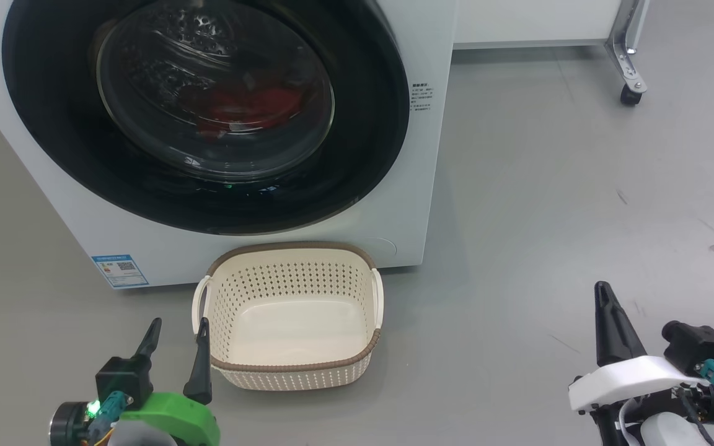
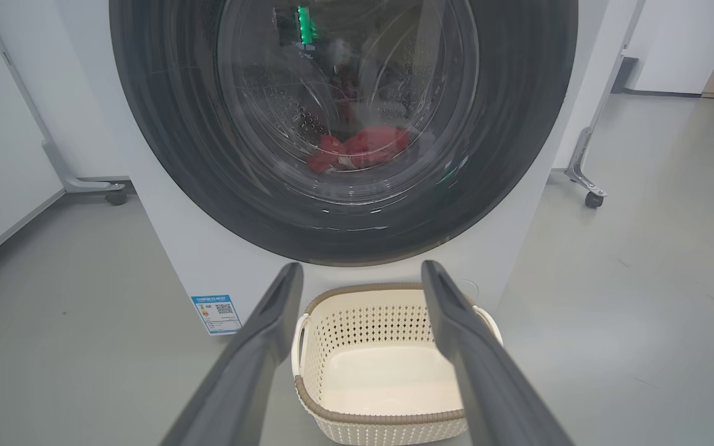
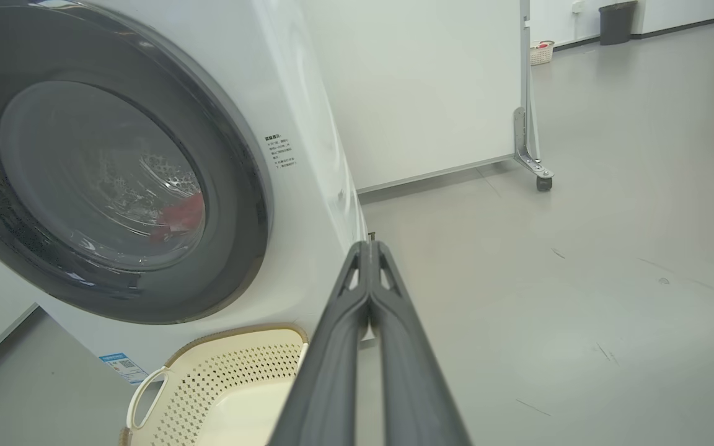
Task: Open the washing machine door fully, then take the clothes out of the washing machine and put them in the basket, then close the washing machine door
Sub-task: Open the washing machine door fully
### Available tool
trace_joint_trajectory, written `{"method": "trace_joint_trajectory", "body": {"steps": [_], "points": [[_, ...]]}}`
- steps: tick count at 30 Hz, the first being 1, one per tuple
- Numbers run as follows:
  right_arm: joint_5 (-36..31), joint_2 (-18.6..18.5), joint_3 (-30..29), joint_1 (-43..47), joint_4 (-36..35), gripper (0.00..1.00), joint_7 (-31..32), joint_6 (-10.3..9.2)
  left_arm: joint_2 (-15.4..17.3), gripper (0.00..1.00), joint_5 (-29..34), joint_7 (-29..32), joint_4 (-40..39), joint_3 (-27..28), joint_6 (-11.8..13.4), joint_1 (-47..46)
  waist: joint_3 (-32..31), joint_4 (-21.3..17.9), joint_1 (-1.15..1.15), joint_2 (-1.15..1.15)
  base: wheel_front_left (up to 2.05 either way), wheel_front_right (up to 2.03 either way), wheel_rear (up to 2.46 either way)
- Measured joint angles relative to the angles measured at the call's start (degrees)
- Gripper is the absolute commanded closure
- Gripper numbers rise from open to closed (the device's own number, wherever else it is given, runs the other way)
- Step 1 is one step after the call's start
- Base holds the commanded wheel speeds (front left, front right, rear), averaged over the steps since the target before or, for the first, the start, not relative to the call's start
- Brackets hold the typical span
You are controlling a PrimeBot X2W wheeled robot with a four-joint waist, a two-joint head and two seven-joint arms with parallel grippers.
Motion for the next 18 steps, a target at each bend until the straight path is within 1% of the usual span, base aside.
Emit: {"method": "trace_joint_trajectory", "body": {"steps": [2,6,10,14,18], "points": [[4.23,1.29,-1.77,-0.03,0.02,1.0,0.01,1.42,-0.03,0.0,0.42,0.0,-0.14,0.01,-0.01,-0.25,0.68,0.08,0.0,0.0,0.0,0.0,0.0],[11.63,3.65,-4.63,-0.4,0.16,1.0,0.54,3.47,-0.09,0.0,0.55,0.0,-0.43,0.02,-0.09,-1.16,1.73,0.22,0.0,0.0,0.0,0.0,0.0],[18.57,4.03,-7.08,-1.98,0.75,1.0,2.26,5.54,-0.24,0.0,0.92,0.0,-0.7,-0.03,-0.48,-1.84,2.89,0.47,0.0,0.0,0.0,0.0,0.0],[26.22,4.26,-9.11,-4.64,1.36,1.0,5.05,6.61,-0.42,0.0,1.25,0.0,-0.94,-0.15,-0.53,-2.55,4.15,0.84,0.0,0.0,0.0,0.0,0.0],[33.38,4.48,-10.66,-7.48,2.1,1.0,8.57,6.94,-0.75,0.0,1.45,0.0,-1.44,-0.34,-0.59,-3.63,5.48,1.37,0.0,0.0,0.0,0.0,0.0]]}}
